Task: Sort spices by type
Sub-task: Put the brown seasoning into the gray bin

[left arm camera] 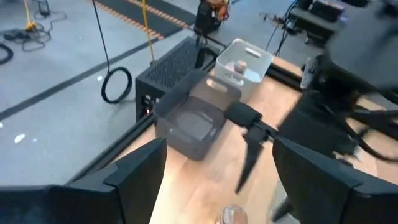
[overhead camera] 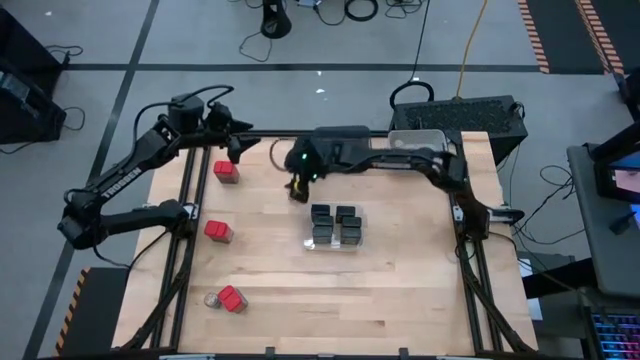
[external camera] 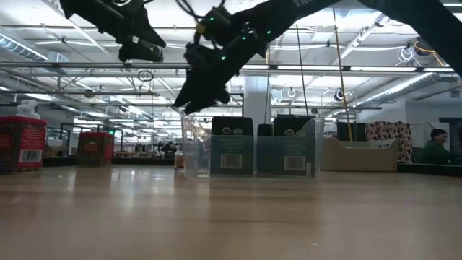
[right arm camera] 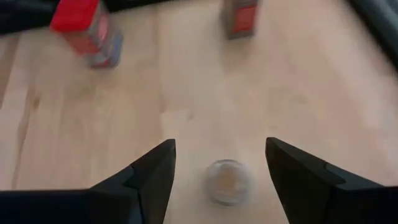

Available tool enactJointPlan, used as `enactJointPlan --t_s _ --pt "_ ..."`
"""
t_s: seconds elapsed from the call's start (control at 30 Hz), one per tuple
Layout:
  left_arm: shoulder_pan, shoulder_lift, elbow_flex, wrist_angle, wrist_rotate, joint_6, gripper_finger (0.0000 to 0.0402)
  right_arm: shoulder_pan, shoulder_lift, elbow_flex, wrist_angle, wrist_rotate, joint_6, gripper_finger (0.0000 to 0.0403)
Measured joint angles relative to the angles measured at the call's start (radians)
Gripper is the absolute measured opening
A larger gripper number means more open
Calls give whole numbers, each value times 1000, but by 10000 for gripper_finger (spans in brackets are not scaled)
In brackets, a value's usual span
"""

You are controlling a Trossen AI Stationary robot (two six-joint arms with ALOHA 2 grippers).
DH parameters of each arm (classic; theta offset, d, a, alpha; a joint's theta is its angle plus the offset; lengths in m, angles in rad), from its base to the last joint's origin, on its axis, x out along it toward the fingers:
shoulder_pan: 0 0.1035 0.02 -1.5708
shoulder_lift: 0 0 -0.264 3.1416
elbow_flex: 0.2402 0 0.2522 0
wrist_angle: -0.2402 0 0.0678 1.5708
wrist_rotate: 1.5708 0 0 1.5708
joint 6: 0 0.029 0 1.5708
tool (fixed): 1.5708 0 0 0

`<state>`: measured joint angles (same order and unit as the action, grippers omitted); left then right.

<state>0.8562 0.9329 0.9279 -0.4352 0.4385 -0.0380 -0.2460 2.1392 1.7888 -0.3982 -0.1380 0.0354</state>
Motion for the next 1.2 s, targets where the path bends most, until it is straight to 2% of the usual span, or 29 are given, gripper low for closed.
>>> enactJointPlan --t_s 0.07,0.2,0.3,0.53,0.7,0.83,1.2 --pt "0 0 -4 -8 0 2 299 21 29 5 2 4 1 233" --pt "-1 0 -4 -11 5 25 299 42 74 17 10 97 10 233" --pt "-1 0 -4 -8 15 26 299 44 101 36 12 124 12 233" --pt "-8 0 -4 -8 36 25 299 42 137 40 -50 107 73 233" --pt "-14 0 -4 -8 37 25 299 42 137 40 -69 163 75 233" --pt "-14 0 -4 -8 38 25 299 41 137 40 -107 166 87 233" --pt "-14 0 -4 -8 43 25 299 42 146 40 -91 159 86 233"
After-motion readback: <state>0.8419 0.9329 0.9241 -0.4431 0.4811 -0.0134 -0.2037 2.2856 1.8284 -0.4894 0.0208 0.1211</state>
